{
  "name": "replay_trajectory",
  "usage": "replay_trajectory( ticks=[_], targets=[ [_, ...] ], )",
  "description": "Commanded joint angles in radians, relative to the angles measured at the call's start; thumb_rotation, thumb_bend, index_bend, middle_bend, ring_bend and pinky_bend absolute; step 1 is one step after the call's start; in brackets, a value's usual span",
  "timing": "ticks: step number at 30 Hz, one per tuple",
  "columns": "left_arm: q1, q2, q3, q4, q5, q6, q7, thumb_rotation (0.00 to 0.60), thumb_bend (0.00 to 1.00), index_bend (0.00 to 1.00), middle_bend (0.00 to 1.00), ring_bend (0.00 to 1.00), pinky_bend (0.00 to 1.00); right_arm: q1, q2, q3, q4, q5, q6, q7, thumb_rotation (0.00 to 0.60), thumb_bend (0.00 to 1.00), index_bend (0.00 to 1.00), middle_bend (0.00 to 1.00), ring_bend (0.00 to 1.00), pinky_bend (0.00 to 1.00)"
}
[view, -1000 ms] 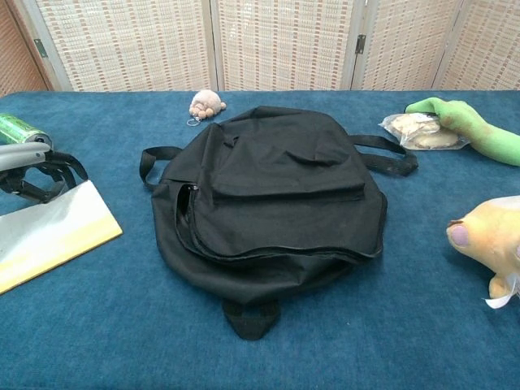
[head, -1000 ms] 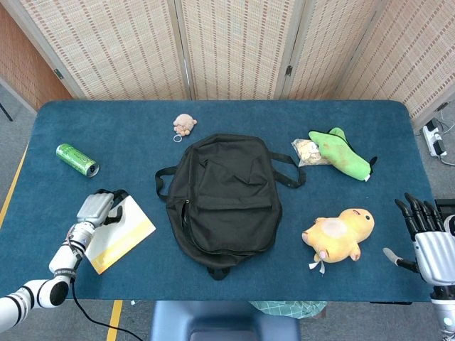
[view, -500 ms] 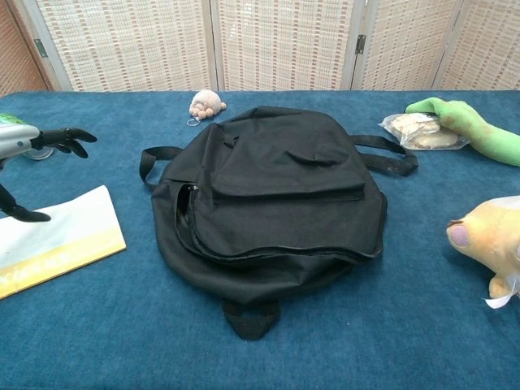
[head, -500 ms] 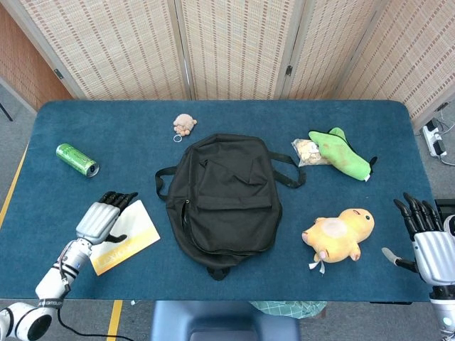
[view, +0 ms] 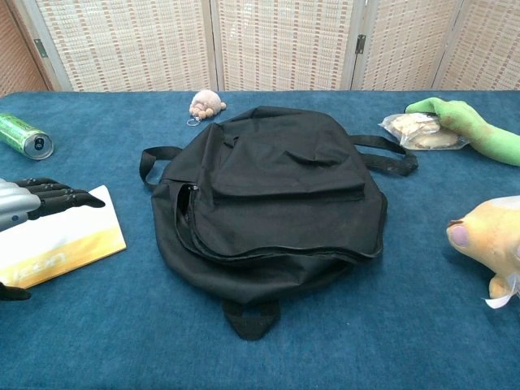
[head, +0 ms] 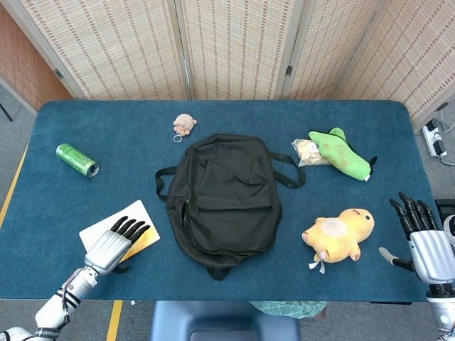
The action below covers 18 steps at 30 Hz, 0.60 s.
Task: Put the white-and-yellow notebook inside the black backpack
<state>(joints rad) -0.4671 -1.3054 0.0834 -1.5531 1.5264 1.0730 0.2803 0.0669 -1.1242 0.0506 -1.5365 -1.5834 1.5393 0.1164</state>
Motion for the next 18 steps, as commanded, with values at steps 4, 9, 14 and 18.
replay_trajectory(
  ticks=[4, 9, 14, 18],
  targets=[
    [0.024, -0.017, 0.010, 0.019, -0.006, 0.016, 0.021, 0.582, 0.13, 0.02, 0.10, 0.10, 0.09, 0.000, 0.000, 0.000, -0.001, 0.001, 0.001, 0.000, 0.600, 0.04, 0.00, 0.00, 0.02, 0.00],
    [0.044, -0.025, 0.014, 0.050, -0.023, 0.024, 0.040, 0.584, 0.13, 0.02, 0.10, 0.10, 0.09, 0.002, 0.000, 0.000, -0.001, 0.001, -0.001, 0.002, 0.600, 0.04, 0.00, 0.00, 0.02, 0.00],
    [0.062, -0.032, 0.001, 0.093, -0.051, 0.041, 0.070, 0.594, 0.13, 0.03, 0.10, 0.10, 0.09, 0.003, -0.001, 0.000, 0.001, 0.000, -0.002, 0.004, 0.600, 0.04, 0.00, 0.00, 0.02, 0.00],
    [0.068, -0.036, -0.021, 0.121, -0.081, 0.048, 0.089, 0.600, 0.13, 0.03, 0.10, 0.10, 0.09, 0.003, -0.001, 0.000, 0.001, 0.000, -0.001, 0.005, 0.600, 0.04, 0.00, 0.00, 0.02, 0.00]
  ],
)
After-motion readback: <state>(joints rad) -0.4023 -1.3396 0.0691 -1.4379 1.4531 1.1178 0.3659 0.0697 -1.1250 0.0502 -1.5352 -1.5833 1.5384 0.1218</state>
